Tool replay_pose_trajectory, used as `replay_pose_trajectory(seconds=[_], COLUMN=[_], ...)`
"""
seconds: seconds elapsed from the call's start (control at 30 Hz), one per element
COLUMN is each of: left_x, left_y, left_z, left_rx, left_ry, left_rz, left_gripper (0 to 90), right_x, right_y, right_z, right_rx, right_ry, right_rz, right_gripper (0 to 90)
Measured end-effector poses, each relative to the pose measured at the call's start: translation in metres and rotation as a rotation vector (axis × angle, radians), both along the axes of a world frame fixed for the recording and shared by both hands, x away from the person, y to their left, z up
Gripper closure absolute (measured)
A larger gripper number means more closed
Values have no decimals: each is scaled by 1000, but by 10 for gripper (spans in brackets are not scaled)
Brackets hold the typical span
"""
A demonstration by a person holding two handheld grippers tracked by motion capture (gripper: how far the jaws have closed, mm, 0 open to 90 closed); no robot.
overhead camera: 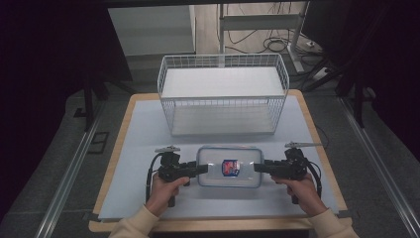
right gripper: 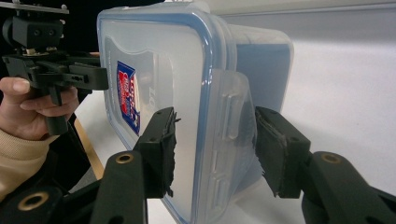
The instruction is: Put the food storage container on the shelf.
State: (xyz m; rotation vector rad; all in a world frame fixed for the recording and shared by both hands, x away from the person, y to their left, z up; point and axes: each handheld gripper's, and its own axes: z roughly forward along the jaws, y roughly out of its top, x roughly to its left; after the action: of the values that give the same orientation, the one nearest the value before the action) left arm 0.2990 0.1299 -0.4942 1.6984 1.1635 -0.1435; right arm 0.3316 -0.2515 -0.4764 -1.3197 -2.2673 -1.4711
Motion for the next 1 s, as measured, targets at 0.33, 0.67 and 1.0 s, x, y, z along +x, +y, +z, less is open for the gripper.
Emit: replay_pose_trajectory(seconds=[0.33,0.67,1.0], left_x=[1,5,8], left_y=[2,3,6], left_z=[12,25,44], left_rx=[0,-3,-12], left_ry=[-30,-61,-98], left_rz=[-7,2,0], left_gripper=[480,478,478], right_x=[-2,2,5], right_y=[1,3,6], right_z=[12,26,50], right_rx=[6,8,4], right_ry=[-45,-73,-125], right_rz=[-3,-6,-5], right_gripper=[505,504,504])
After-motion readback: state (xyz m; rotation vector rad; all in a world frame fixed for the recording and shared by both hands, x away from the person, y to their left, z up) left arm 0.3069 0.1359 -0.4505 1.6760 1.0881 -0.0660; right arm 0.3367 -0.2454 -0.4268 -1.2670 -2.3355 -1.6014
